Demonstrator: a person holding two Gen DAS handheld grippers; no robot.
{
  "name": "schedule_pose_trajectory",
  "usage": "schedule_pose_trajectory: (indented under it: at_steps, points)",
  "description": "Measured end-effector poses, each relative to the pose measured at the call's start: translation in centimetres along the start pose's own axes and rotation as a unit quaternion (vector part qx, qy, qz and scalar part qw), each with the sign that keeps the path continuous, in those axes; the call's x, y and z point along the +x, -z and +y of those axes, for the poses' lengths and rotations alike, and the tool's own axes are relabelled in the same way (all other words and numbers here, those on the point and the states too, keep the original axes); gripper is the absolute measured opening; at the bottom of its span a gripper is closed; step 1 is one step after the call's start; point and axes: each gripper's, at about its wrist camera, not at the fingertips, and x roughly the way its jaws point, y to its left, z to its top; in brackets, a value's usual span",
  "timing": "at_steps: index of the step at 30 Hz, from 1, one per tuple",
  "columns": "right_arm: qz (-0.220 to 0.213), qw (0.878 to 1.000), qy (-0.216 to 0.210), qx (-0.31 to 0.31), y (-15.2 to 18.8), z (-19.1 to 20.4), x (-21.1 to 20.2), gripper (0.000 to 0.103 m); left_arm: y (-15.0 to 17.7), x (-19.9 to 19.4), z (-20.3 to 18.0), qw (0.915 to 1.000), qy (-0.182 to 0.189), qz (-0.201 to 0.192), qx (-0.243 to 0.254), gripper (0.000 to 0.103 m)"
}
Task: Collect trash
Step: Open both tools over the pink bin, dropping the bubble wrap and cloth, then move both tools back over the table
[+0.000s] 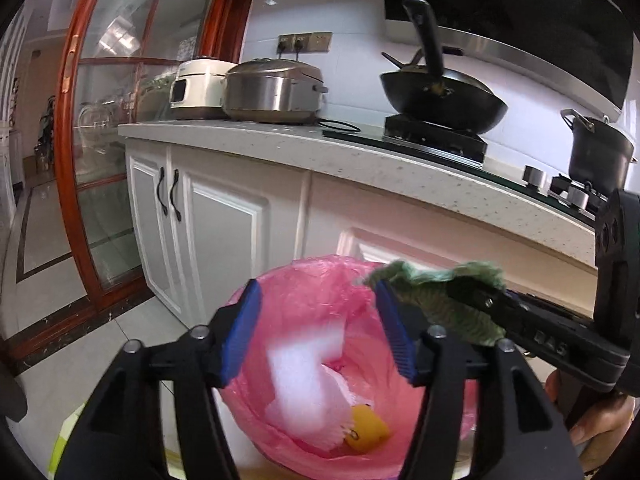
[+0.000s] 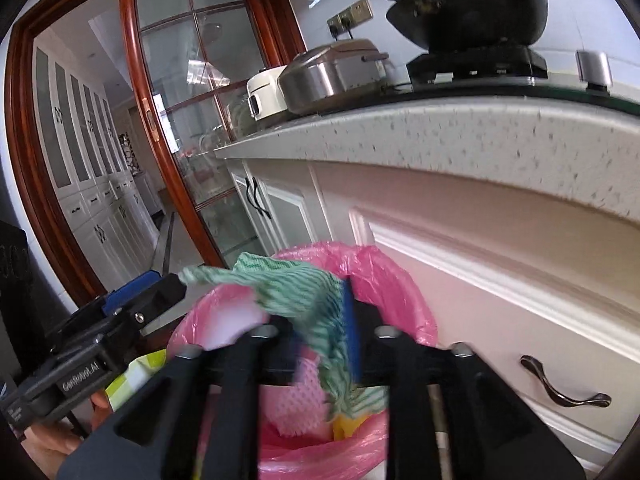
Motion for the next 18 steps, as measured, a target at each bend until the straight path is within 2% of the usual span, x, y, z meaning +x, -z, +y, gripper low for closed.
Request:
schedule_pose_trajectory:
  at_steps: [1,5,7,9,11,13,15,18]
  points:
    - [-0.004,1.000,-0.004,0.004,0.1,-0.3,-0.2,0.060,0.0,-0.2,0.3,1.0000,-0.003,-0.004,-0.006,0.067]
    - [-0.004,1.000,-0.004,0.003,0.1,-0.5,-1.1,0.062,-0.1,-1.9,0.9,0.9997,-0.013,-0.010,-0.019,0.068]
    - [-0.001,1.000,-0.006,0.003,0.0,-0.2,-1.8,0.062,-0.3,-3.4,1.0,0.9994,-0.017,-0.016,-0.026,0.074]
    - [-0.002,1.000,-0.008,0.000,-0.3,0.3,-3.0,0.062,-0.6,-5.6,1.0,0.9988,-0.026,-0.027,-0.032,0.085]
    - [-0.011,1.000,-0.012,-0.005,-0.8,1.3,-5.3,0.062,-1.0,-8.4,0.5,0.9981,-0.035,-0.042,-0.028,0.090]
    - [-0.028,0.999,-0.011,-0.016,-1.0,2.5,-8.3,0.068,-1.3,-11.4,-0.2,0.9970,-0.044,-0.060,-0.024,0.097]
    - [-0.053,0.998,-0.009,-0.029,-1.0,3.9,-12.0,0.081,-1.4,-14.9,-1.4,0.9956,-0.045,-0.082,-0.011,0.098]
    - [-0.089,0.994,-0.011,-0.056,-0.1,6.6,-18.3,0.085,-1.4,-20.8,-3.8,0.9925,-0.044,-0.112,0.022,0.098]
